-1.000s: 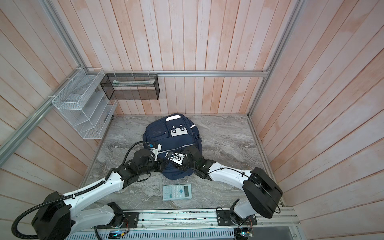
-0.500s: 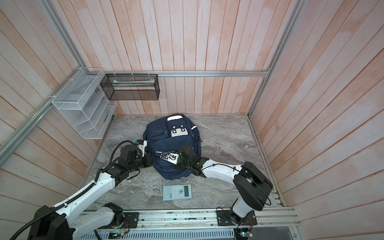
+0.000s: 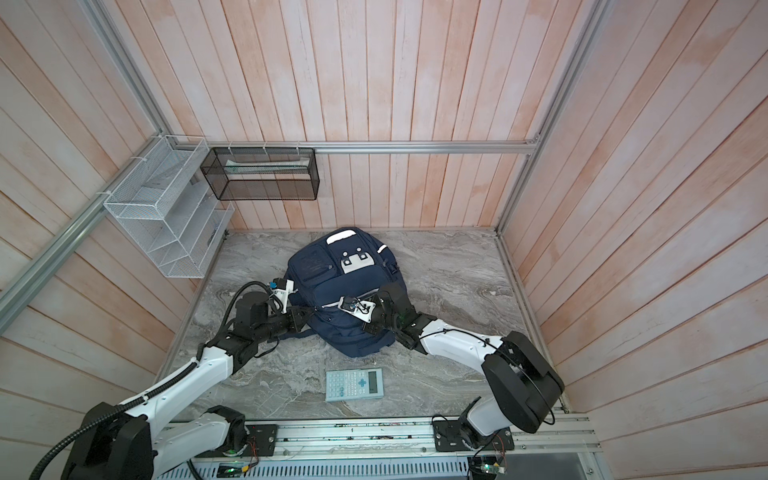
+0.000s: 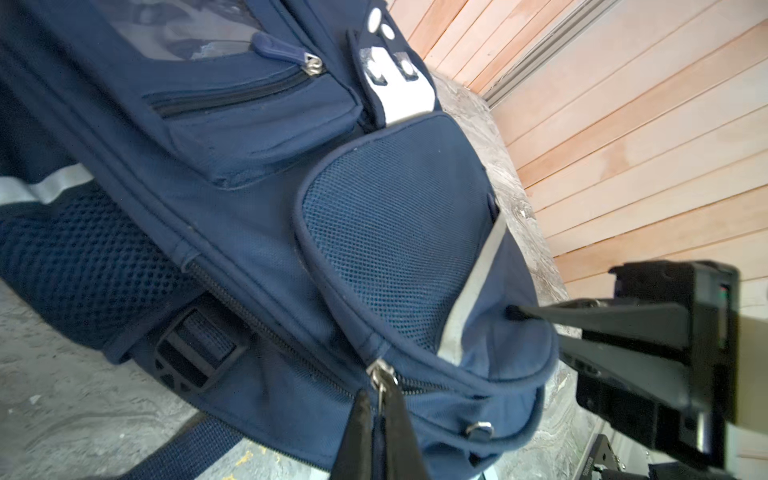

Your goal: Pack the student bag

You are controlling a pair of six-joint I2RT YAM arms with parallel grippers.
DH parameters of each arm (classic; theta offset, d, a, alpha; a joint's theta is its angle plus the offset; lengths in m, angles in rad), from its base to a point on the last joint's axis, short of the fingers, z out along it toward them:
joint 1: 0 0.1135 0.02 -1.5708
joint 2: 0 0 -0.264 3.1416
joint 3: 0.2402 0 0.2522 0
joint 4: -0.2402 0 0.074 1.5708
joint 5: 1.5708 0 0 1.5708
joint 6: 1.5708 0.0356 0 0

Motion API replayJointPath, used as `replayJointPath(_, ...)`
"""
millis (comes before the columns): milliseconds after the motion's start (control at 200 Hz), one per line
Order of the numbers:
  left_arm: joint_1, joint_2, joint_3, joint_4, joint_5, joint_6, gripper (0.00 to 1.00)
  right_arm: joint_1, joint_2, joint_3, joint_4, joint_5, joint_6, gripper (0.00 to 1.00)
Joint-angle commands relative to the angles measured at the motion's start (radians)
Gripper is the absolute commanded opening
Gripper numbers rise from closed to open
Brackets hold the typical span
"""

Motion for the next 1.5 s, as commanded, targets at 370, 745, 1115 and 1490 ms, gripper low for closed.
replayJointPath(370,0.08,-0.086,-0.027,-0.235,-0.288,0.024,0.0,-0.177,-0.088,-0.153,0.154,0.211,-0.026,0.02)
replayJointPath(745,-0.016,-0.085,0.003,-0.1,-0.075,0.005,0.0,-0.018,-0.131,-0.098,0.076,0.29,0.07,0.14)
replayJointPath(1115,-0.277,0.012,0.016,0.035,-0.17,-0.152,0.0,-0.149,0.045,0.039,0.107,0.421,0.088,0.07)
replayJointPath(1490,-0.305,0.213,0.143,0.045,-0.342,-0.147,0.04,-0.161,0.102,0.172,-0.02,0.514,0.209,0.22)
